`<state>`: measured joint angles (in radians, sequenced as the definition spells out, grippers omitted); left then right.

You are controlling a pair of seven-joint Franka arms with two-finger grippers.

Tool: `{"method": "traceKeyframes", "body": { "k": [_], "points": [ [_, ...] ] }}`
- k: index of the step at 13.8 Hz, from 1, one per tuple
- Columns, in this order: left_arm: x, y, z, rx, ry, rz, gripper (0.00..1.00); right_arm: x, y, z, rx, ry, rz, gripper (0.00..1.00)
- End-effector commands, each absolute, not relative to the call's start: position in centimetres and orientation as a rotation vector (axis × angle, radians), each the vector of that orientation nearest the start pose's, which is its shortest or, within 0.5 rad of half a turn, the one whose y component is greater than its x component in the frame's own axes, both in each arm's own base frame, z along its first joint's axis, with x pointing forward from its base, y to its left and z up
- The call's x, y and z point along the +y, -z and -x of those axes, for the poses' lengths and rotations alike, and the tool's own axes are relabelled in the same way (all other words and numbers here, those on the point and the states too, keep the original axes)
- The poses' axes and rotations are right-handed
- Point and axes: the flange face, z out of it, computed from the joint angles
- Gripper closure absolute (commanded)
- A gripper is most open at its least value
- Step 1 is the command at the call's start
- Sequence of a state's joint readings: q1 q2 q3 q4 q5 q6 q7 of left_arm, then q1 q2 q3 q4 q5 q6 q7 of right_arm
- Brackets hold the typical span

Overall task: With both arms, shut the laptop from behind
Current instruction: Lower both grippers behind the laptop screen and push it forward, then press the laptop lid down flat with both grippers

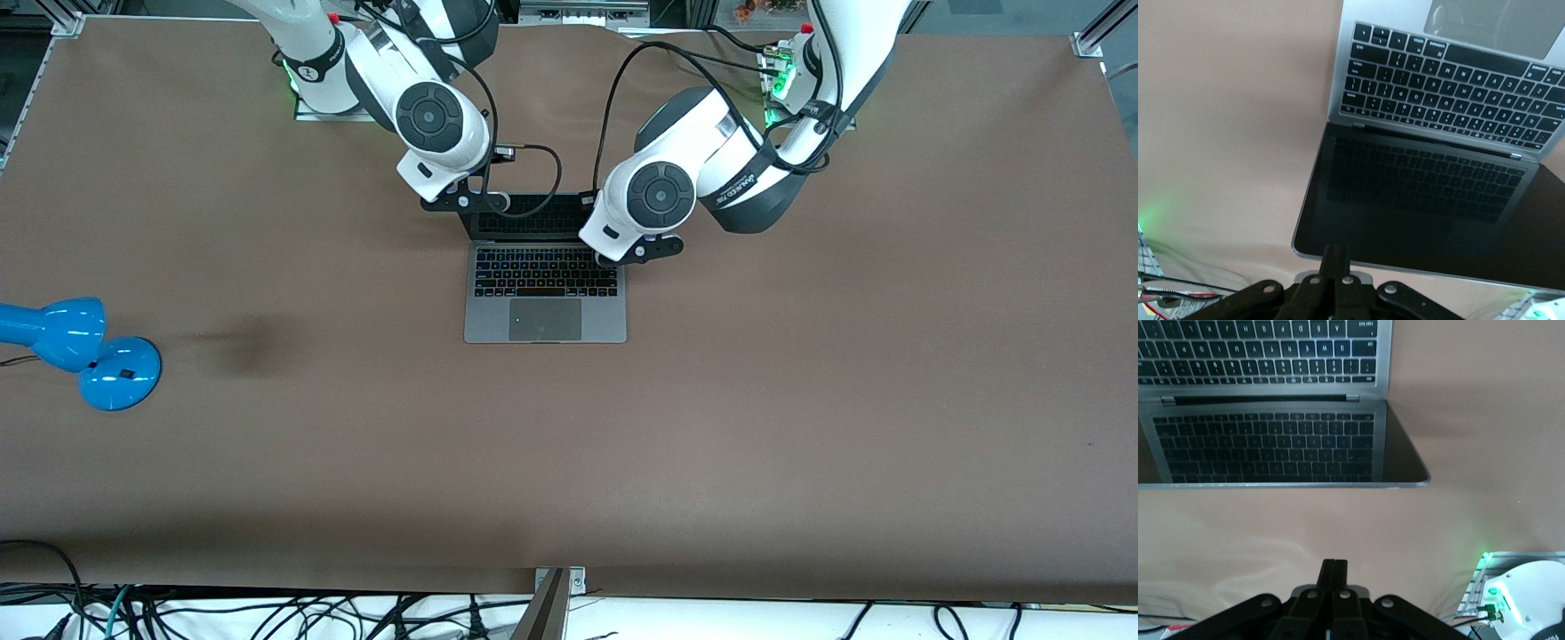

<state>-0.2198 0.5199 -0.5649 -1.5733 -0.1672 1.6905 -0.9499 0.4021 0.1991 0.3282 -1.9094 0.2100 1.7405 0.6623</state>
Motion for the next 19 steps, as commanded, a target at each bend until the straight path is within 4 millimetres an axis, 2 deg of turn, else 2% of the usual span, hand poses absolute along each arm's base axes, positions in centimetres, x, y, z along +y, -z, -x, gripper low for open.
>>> {"method": "traceKeyframes", "body": {
  "k": [1,4,12,16,19],
  "points": [
    [-42.8,-34.5,-48.5,-0.336,-0.804,3.033,1.0,38.3,-37.5,-41.7,0.001,-0.632,3.121,1.0],
    [-42.7,-33.3,-49.6,-0.372,-0.783,3.064,1.0,38.7,-35.9,-43.2,0.008,-0.595,3.11,1.0],
    [-42.2,-31.4,-51.1,-0.418,-0.751,3.085,1.0,39.6,-34.5,-49.1,-0.034,-0.438,3.16,1.0],
    [-41.9,-31.0,-52.7,-0.436,-0.725,3.098,1.0,39.0,-32.5,-51.4,0.009,-0.371,3.137,1.0],
    [-41.5,-29.7,-53.7,-0.441,-0.708,3.089,1.0,38.3,-29.7,-52.3,-0.017,-0.35,3.181,1.0]
  ]
}}
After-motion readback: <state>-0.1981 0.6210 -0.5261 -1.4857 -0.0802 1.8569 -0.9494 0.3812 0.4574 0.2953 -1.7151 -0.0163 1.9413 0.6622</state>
